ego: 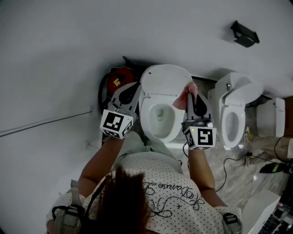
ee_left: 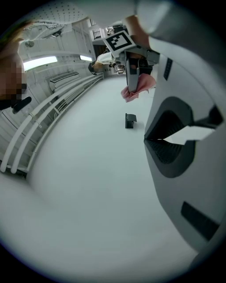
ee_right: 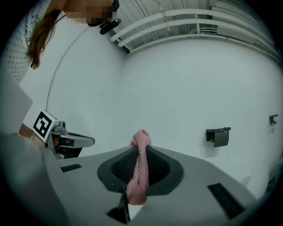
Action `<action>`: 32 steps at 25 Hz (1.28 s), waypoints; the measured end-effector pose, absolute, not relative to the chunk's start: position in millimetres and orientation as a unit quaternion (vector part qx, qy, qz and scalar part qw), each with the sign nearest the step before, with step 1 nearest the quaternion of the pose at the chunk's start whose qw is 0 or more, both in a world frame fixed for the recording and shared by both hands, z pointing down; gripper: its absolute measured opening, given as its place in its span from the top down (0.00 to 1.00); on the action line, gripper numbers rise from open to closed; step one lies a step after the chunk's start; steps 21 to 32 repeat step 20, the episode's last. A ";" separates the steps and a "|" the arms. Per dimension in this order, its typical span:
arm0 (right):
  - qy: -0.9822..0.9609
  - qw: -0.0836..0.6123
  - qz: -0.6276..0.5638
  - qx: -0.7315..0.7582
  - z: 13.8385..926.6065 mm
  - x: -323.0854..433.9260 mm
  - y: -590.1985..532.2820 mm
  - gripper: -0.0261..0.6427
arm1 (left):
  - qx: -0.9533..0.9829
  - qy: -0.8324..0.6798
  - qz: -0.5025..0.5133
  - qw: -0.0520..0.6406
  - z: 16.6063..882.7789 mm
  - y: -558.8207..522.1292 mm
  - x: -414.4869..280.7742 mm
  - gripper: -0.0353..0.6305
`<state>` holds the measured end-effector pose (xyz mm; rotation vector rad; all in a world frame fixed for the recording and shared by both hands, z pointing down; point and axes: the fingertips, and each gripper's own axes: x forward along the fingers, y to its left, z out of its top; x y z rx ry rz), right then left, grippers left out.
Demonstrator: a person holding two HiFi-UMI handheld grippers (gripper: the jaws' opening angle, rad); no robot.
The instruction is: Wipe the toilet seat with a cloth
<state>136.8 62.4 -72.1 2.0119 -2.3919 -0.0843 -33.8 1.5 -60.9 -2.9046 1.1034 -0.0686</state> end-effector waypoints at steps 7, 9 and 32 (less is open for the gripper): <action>-0.762 0.002 -0.033 0.646 -77.7 136.8 62.2 0.89 | -0.936 0.352 -0.021 0.019 -62.2 3.1 -34.2 0.94; -0.762 0.001 -0.034 0.647 -78.9 136.4 62.2 0.89 | -0.936 0.352 -0.023 0.020 -60.7 3.2 -35.0 0.94; -0.756 0.005 -0.045 0.654 -76.5 139.2 64.0 0.88 | -0.937 0.348 -0.029 0.020 -54.4 6.9 -36.7 0.94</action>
